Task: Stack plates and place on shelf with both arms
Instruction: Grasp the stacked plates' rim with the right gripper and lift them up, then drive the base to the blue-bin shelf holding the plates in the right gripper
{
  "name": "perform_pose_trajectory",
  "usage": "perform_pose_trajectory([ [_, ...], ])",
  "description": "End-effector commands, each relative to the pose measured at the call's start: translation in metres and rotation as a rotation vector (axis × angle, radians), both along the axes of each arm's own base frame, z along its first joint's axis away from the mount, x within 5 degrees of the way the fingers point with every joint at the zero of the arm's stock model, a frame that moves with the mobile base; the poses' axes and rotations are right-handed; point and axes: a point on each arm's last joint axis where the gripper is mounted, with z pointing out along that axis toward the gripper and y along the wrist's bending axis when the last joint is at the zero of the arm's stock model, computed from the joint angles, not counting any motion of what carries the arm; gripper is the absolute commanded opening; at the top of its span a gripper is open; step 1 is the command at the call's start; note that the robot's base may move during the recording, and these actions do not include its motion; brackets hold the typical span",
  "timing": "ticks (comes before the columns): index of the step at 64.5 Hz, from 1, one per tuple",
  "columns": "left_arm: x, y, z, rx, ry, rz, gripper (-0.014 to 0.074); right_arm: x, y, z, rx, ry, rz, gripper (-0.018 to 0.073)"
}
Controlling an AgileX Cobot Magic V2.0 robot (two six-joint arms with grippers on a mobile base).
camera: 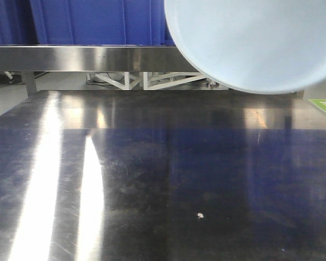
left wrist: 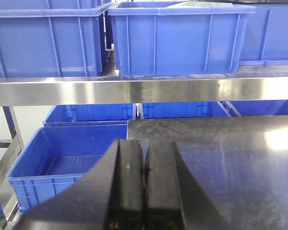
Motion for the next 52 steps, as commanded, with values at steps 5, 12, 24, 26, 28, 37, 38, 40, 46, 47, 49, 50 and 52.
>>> perform_pose_trajectory([
  [5, 0.0, 0.001, 0.017, -0.015, -0.104, 0.013, 0.0082, -0.023, -0.008, 0.012, -0.016, -0.188, -0.01, 0.0049],
  [12, 0.0, 0.001, 0.017, -0.015, -0.104, 0.013, 0.0082, -0.036, -0.011, 0.009, -0.086, -0.242, 0.006, 0.0049],
  [24, 0.0, 0.001, 0.017, -0.015, -0.104, 0.013, 0.0082, -0.045, -0.019, 0.012, -0.118, -0.288, -0.04, 0.0049],
  [26, 0.0, 0.001, 0.017, -0.015, -0.104, 0.013, 0.0082, -0.044, -0.021, 0.012, -0.125, -0.291, -0.057, 0.0049],
  [28, 0.0, 0.001, 0.017, -0.015, -0.104, 0.013, 0.0082, -0.044, -0.024, 0.012, -0.131, -0.293, -0.076, 0.0049],
  [37, 0.0, 0.001, 0.017, -0.015, -0.104, 0.013, 0.0082, -0.043, -0.032, 0.013, -0.141, -0.299, -0.151, 0.0049],
  [38, 0.0, 0.001, 0.017, -0.015, -0.104, 0.013, 0.0082, -0.043, -0.033, 0.014, -0.141, -0.301, -0.152, 0.0049],
  [40, 0.0, 0.001, 0.017, -0.015, -0.104, 0.013, 0.0082, -0.043, -0.033, 0.014, -0.141, -0.304, -0.154, 0.0049],
  [46, 0.0, 0.001, 0.017, -0.015, -0.104, 0.013, 0.0082, -0.043, -0.032, 0.015, -0.138, -0.315, -0.15, 0.0049],
  [47, 0.0, 0.001, 0.017, -0.015, -0.104, 0.013, 0.0082, -0.043, -0.032, 0.015, -0.138, -0.315, -0.149, 0.0049],
  [49, 0.0, 0.001, 0.017, -0.015, -0.104, 0.013, 0.0082, -0.043, -0.032, 0.015, -0.138, -0.315, -0.149, 0.0049],
  [50, 0.0, 0.001, 0.017, -0.015, -0.104, 0.013, 0.0082, -0.043, -0.032, 0.015, -0.138, -0.315, -0.149, 0.0049],
  [52, 0.0, 0.001, 0.017, -0.015, -0.104, 0.013, 0.0082, -0.043, -0.032, 0.015, -0.138, -0.315, -0.149, 0.0049],
])
